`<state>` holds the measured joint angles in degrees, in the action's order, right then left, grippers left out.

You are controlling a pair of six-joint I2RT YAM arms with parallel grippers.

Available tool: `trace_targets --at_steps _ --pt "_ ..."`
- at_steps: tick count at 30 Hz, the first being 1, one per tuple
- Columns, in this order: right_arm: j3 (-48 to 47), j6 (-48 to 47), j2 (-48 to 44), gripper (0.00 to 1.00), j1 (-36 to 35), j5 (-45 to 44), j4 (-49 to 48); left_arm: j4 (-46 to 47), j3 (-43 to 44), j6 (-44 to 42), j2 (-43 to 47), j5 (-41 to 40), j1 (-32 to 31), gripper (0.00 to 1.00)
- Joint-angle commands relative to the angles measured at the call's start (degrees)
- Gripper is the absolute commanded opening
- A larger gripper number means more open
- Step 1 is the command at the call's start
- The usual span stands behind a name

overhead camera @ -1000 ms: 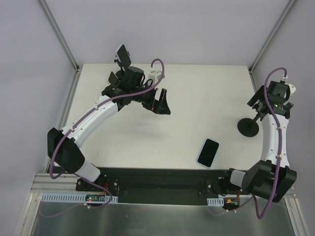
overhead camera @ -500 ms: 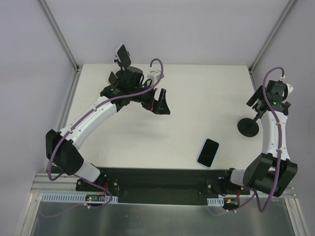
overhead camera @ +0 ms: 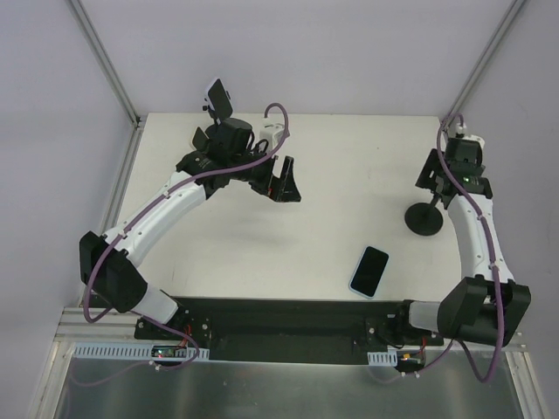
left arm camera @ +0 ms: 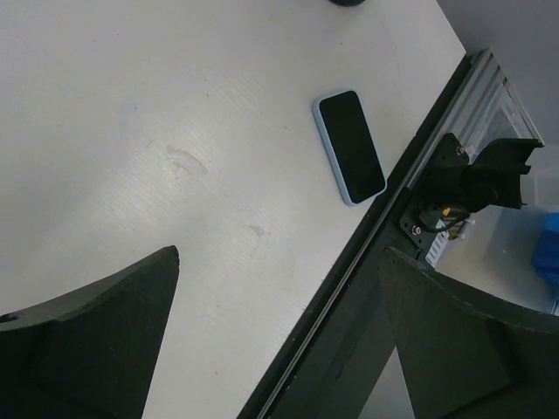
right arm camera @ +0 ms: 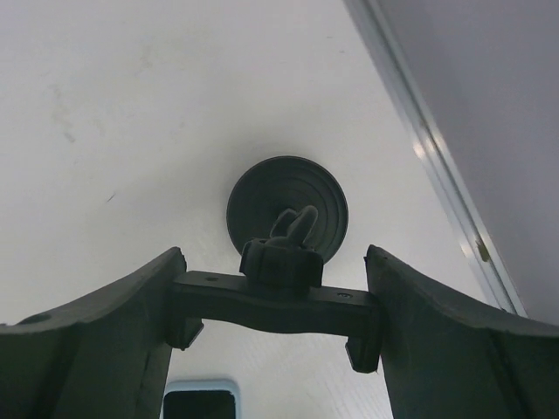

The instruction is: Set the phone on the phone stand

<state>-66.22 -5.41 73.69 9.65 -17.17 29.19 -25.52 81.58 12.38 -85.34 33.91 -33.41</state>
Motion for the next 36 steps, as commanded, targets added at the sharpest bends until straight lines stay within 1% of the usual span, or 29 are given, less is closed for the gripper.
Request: trace_targets --at_steps 1,3,4,6,7,9,10,11,12,13,14,15,16,18,19,22,25,29,34,36 --pt "-2.78 -0.23 -5.04 0.08 -8.83 -0.23 -1.60 1.44 -0.90 -2.36 4.21 -3.84 -0.43 0.95" --pt "-2.17 1.62 -5.92 0.05 -12.27 0.03 -1.24 1.44 -1.07 -2.89 4.83 -5.69 -0.34 0.95" --pt "-1.90 3.20 -6.54 0.04 -16.38 0.29 -1.15 1.35 -1.25 -3.06 5.62 -6.66 -0.34 0.95" --pt "-1.46 4.96 -6.89 0.04 -20.96 -1.02 -0.46 1.35 -1.42 -3.50 6.32 -9.73 -0.25 0.95" --pt "-1.37 5.41 -7.15 0.04 -25.69 -1.20 -0.45 1.35 -1.69 -3.59 6.76 -10.79 -0.17 0.95" --pt "-1.55 11.10 -7.07 0.04 -30.19 -2.95 1.29 1.44 -1.86 -3.68 7.03 -12.99 -0.08 0.95" --pt "-1.46 12.60 -6.98 0.04 -35.18 -4.00 1.66 1.35 -1.86 -3.59 7.29 -13.34 0.01 0.95" --pt "-1.37 16.10 -6.81 0.04 -37.75 -6.71 2.09 1.44 -1.95 -3.51 7.29 -13.52 0.27 0.95" --pt "-1.46 17.70 -6.54 0.03 -40.30 -8.56 3.49 1.35 -1.95 -3.33 7.21 -13.78 0.27 0.95" --pt "-1.72 18.85 -6.28 0.04 -45.02 -10.24 4.11 1.35 -1.95 -3.42 7.21 -13.96 0.45 0.95" --pt "-2.16 20.86 -5.76 0.06 -47.07 -14.60 5.25 1.35 -2.04 -3.42 7.12 -14.31 0.45 0.95" --pt "-3.38 24.01 -4.88 0.08 -48.83 -16.47 7.61 1.35 -2.13 -3.33 6.94 -14.66 0.54 0.95" --pt "-3.83 25.17 -4.35 0.08 -52.42 -17.80 7.90 1.35 -2.21 -3.33 6.68 -14.75 0.62 0.95" --pt "-4.79 28.24 -2.43 0.09 -55.86 -21.32 8.16 1.35 -2.13 -3.33 6.59 -14.84 0.71 0.95" --pt "-5.24 28.78 -1.37 0.09 -59.01 -22.20 8.16 1.35 -2.13 -3.24 6.42 -14.66 0.80 0.95" --pt "-8.31 31.33 3.56 0.10 -62.73 -26.42 10.44 1.44 -2.21 -3.07 6.85 -15.10 1.33 0.95" --pt "-9.63 31.86 6.54 0.15 -64.75 -28.09 8.61 1.35 -2.57 -3.42 6.94 -17.38 1.94 0.95" --pt "-11.13 30.82 8.75 0.16 -66.25 -30.63 5.19 1.44 -2.66 -3.68 6.59 -17.83 2.29 0.95" --pt "-10.96 28.35 9.81 0.16 -66.34 -30.56 1.67 1.44 -2.74 -3.68 6.15 -18.09 2.82 0.95" --pt "-9.90 25.98 9.63 0.34 -66.34 -28.37 -0.45 1.44 -2.74 -3.59 5.89 -17.92 2.82 0.95"
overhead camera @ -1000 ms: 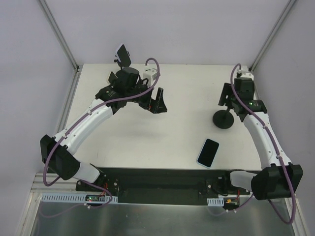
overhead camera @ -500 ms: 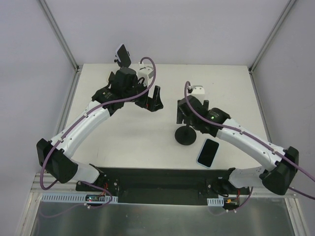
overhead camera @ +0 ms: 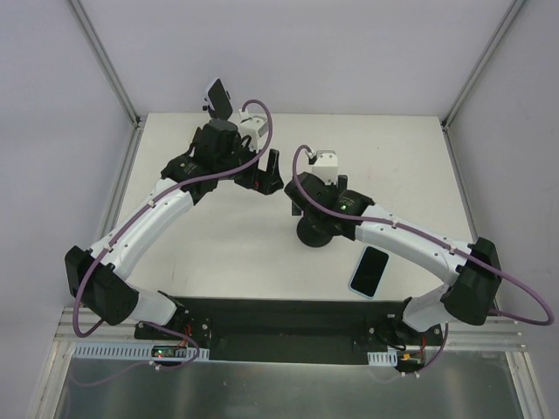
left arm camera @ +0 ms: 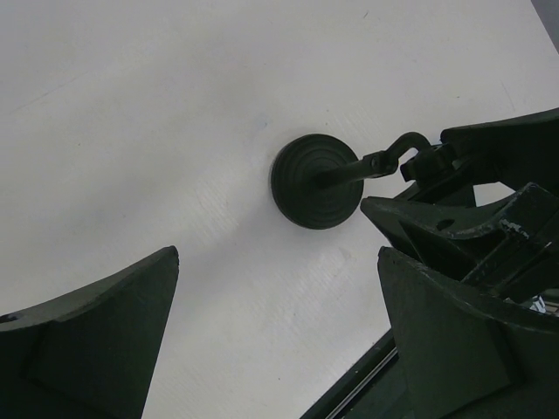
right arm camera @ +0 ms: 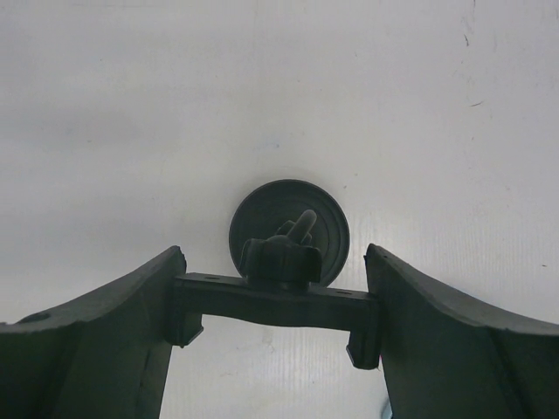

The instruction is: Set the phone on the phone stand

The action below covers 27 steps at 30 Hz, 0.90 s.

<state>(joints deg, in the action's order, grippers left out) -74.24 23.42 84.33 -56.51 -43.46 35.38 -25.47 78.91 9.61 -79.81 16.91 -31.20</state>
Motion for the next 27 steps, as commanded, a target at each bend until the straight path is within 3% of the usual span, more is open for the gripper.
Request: trace_targets --at_steps 1,2,5,11,15,22,24,27 --pt "-1.53 -3.55 -1.45 0.42 -0.18 -1.02 -7.07 1.39 -0.08 -0.82 0.36 -0.65 0.61 0.95" --pt "-1.00 -4.60 -1.63 0.67 -0.18 1.43 -8.55 1.39 0.01 -0.73 0.27 -0.47 0.70 0.95" --pt "0.32 -7.51 -2.68 0.99 -0.27 5.91 -10.23 1.39 0.01 -0.47 0.09 0.49 0.88 0.95" --pt "0.59 -10.41 -4.79 1.00 -0.09 8.48 -9.54 1.48 0.10 -0.55 -0.34 1.64 0.88 0.96" --pt "0.32 -12.78 -8.65 1.00 0.00 5.68 -6.90 1.48 0.10 -0.82 -0.26 1.20 1.05 0.96" --pt "10.76 -15.17 -26.37 1.00 1.84 0.57 -1.30 1.48 0.01 -1.26 0.01 1.90 1.14 0.96" --pt "16.39 -10.52 -31.92 1.00 5.77 2.32 1.44 1.48 0.10 -1.35 -0.08 3.39 1.06 0.96" --pt "25.87 -3.84 -37.64 0.99 15.62 16.51 5.05 1.48 0.36 -1.08 -0.34 5.24 1.05 0.97"
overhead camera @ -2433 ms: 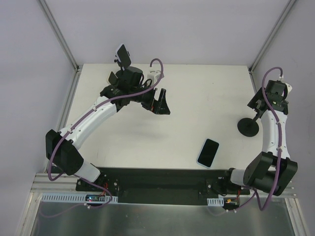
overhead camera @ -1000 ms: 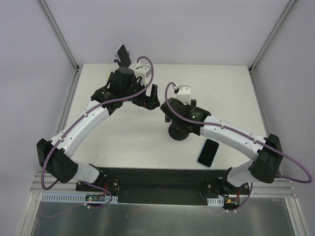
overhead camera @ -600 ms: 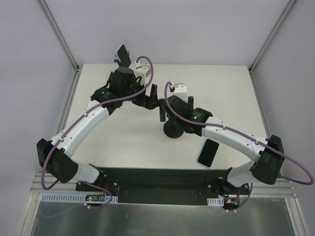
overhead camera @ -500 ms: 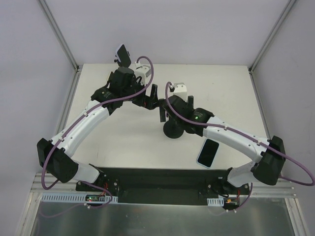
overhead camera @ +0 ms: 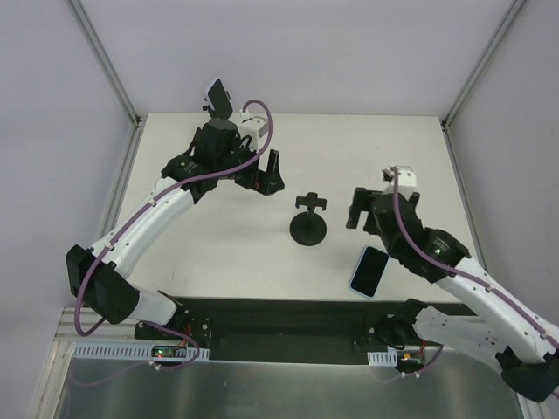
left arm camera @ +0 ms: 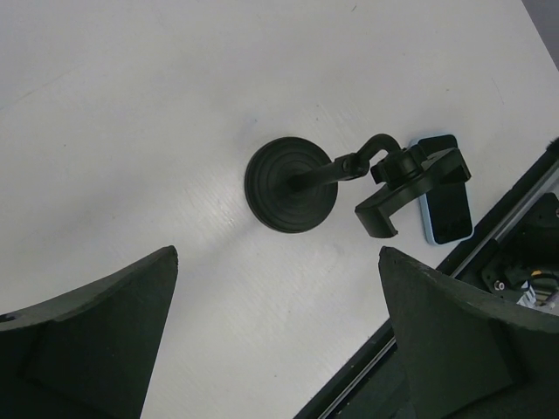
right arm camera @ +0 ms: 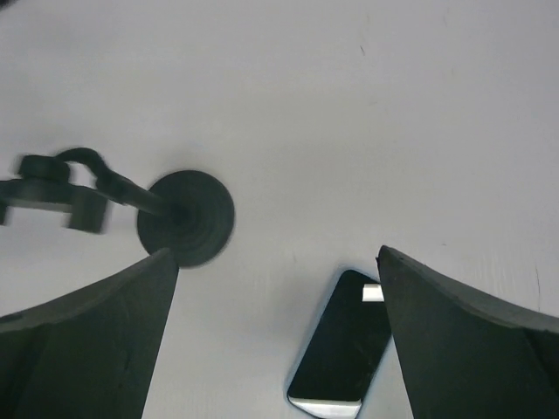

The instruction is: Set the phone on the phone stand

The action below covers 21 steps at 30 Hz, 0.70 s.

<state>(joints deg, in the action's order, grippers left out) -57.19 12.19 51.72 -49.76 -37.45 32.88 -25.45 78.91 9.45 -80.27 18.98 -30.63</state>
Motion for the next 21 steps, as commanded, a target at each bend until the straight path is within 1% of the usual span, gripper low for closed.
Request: trace_targets --at_steps 1,2,3,5,7,12,16,17,21 --pt "10.94 8.81 -5.92 1.00 11.59 13.43 7.81 1.46 0.36 -0.75 0.03 3.60 0.49 0.97" --pt "14.96 10.91 -6.54 1.00 16.05 16.42 7.90 1.46 0.45 -0.66 -0.15 4.39 0.49 0.97" --pt "16.65 12.06 -7.07 1.00 17.92 20.97 8.16 1.46 0.45 -0.66 -0.06 4.74 0.49 0.97" --pt "20.60 14.96 -7.16 1.00 21.26 24.25 8.16 1.63 0.45 -0.40 -0.15 5.53 0.49 0.98" --pt "22.29 16.81 -7.16 1.00 22.07 27.07 8.16 1.72 0.36 -0.14 -0.41 5.98 0.49 0.98" --pt "26.86 22.78 -7.17 0.99 22.07 27.44 7.11 1.90 0.45 0.21 -0.59 7.64 0.40 0.99" --pt "28.10 20.86 -2.96 1.00 22.07 28.84 5.00 2.07 0.36 0.39 -0.33 8.44 0.40 0.99" --pt "27.84 20.60 -0.42 1.00 22.16 28.84 4.74 2.07 0.36 0.39 -0.33 8.61 0.49 0.98" --pt "26.78 19.54 4.43 1.00 22.07 28.31 4.04 2.25 0.27 0.57 -0.33 8.79 0.49 0.98"
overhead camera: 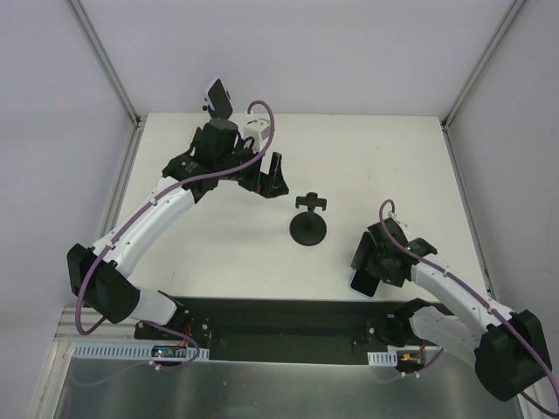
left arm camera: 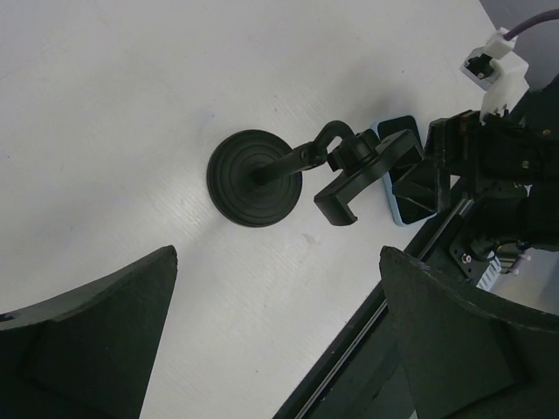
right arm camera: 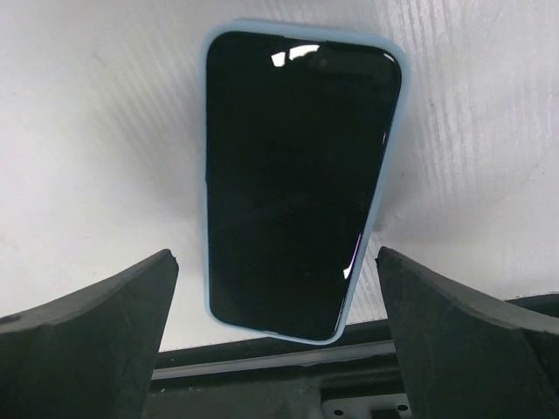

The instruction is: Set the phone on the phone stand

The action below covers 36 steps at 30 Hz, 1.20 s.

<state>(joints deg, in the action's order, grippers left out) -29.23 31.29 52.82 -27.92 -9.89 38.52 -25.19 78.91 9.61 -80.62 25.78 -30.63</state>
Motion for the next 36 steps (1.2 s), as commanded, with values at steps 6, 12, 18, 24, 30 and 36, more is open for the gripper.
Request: trace_targets --at_steps 6,12,18,24,30,36 --pt "-3.02 5.27 9.05 1.00 -0.20 -3.37 1.02 2.16 0.27 0.50 0.29 2.26 0.49 0.97" --pt "-4.95 7.38 14.94 0.97 -2.75 -4.62 1.20 2.16 0.36 0.94 0.64 2.78 0.40 0.97" --pt "-6.19 8.61 19.43 0.80 -3.37 -3.82 0.24 2.25 0.36 1.12 1.25 3.22 0.40 0.97" --pt "-3.82 7.30 19.61 0.48 -3.37 0.05 -6.70 2.25 0.28 1.38 1.60 3.49 0.40 0.97" --pt "-2.24 3.62 13.55 0.01 -3.63 -3.03 -6.62 2.43 0.27 1.64 1.61 4.10 0.31 0.97" --pt "-0.21 -8.84 -0.50 0.01 -3.72 -2.42 -11.97 3.92 -0.25 1.73 2.22 5.77 0.14 0.95"
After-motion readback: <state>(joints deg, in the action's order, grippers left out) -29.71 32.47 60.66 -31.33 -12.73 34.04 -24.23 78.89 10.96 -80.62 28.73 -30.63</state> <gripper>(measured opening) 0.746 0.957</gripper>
